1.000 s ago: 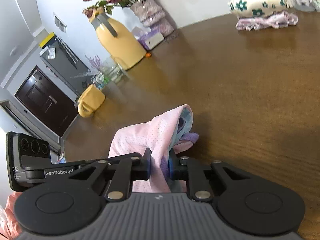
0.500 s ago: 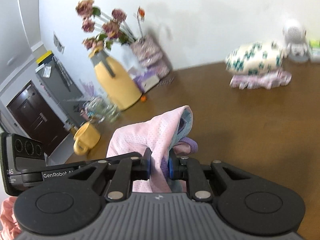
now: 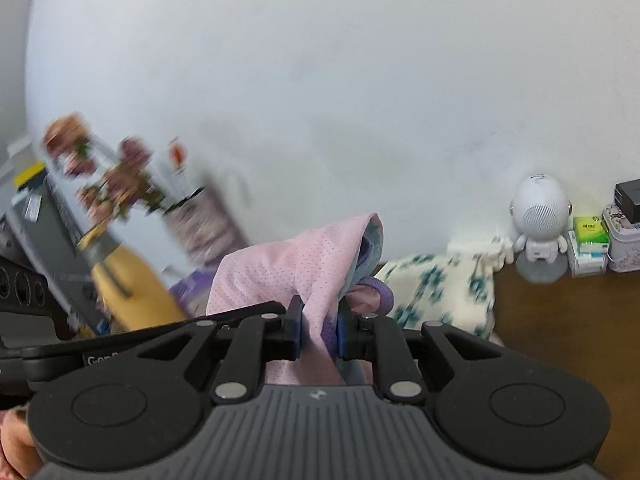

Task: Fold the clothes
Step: 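Carry the pink bundle with the left tool onto the clothes stack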

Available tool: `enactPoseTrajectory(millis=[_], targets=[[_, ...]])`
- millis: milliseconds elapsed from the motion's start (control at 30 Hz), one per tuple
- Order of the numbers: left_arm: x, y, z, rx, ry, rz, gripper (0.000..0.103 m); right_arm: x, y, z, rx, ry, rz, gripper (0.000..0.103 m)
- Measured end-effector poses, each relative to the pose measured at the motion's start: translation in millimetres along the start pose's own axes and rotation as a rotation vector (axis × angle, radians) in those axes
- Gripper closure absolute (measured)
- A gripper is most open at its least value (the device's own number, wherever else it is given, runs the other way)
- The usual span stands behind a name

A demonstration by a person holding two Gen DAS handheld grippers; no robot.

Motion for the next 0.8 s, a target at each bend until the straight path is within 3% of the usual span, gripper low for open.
enactPoseTrajectory(millis=[200,367,533,600,633,667,700,733,800], targets=[[90.1,23.4,35.1,-0.04,0.064,-0.016,0.092,53.6,-63.5,53.6,0.076,-0.007,-0.025,0.088],[148.1,45.3,40.5,-0.072,0.126,0.001,0.092,105.5,-111.9,52.5,0.17,0.037,0.005,0.088],[160.3,61.5,28.5,-0.097,0.147,-0.017,0.089,124.3,-130.5,39.7,0.187,0.04,0.0,0.087],[154.2,65.8,28.8,-0.134,0.125,-0.004,0.08,123.5,-130.4,38.0,0.194,0.032,0.007,0.083],[151.2,67.9,29.0,-0.153,0.113,0.002,0.071,121.1,-130.0,37.9,0.199,0.024,0.012,0.076],[148.1,70.1,29.2,-0.171,0.102,0.009,0.051,116.6,-129.6,39.0,0.201,0.009,0.013,0.065],[141.4,70.7,31.1,-0.183,0.082,0.018,0.045,109.5,-128.6,40.8,0.193,-0.015,0.004,0.058],[130.5,69.2,35.1,-0.175,0.042,0.029,0.045,102.3,-127.6,42.7,0.184,-0.039,-0.005,0.051],[112.3,65.2,41.9,-0.125,-0.053,0.054,0.045,86.8,-123.1,47.9,0.144,-0.108,-0.061,0.05]])
Point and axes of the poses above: each gripper's, at about its wrist camera, not at the fingertips, and x roughly the way its jaws point, y to its left, z to its top, the point moved 6 cm from there along x, roughly the way its jaws point, and after that the axes turned 11 degrees about y, right-handed, at the moved point
